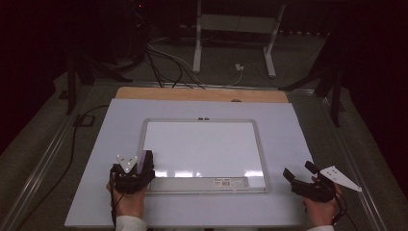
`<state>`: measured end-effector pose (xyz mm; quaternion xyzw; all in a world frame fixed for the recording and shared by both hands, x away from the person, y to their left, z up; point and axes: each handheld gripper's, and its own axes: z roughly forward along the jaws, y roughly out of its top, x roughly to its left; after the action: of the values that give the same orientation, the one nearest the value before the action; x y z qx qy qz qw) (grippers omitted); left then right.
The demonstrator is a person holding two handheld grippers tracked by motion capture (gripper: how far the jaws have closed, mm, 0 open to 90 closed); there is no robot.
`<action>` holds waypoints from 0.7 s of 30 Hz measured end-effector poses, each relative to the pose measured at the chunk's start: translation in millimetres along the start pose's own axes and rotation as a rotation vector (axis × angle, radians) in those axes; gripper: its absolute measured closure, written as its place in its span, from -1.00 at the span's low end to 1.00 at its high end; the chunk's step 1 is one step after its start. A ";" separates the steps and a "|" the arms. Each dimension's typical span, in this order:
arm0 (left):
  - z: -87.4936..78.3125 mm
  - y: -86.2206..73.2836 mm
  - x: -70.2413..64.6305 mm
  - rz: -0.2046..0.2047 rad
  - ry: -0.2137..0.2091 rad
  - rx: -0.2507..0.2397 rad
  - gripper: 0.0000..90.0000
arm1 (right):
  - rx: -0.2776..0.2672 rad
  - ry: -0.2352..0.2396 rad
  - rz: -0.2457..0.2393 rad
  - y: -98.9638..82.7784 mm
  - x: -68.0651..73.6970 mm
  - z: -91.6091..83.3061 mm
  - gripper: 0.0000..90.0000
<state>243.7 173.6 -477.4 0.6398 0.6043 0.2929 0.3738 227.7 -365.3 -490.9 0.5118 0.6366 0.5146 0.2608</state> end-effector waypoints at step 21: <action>-17.2 12.3 77.3 0.108 -0.162 -0.163 -0.98 | -0.008 0.014 -0.016 0.9 6.3 -3.6 -0.98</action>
<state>243.9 252.5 -463.7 0.6607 0.5109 0.3079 0.4557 222.8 -360.9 -487.6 0.5019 0.6405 0.5185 0.2626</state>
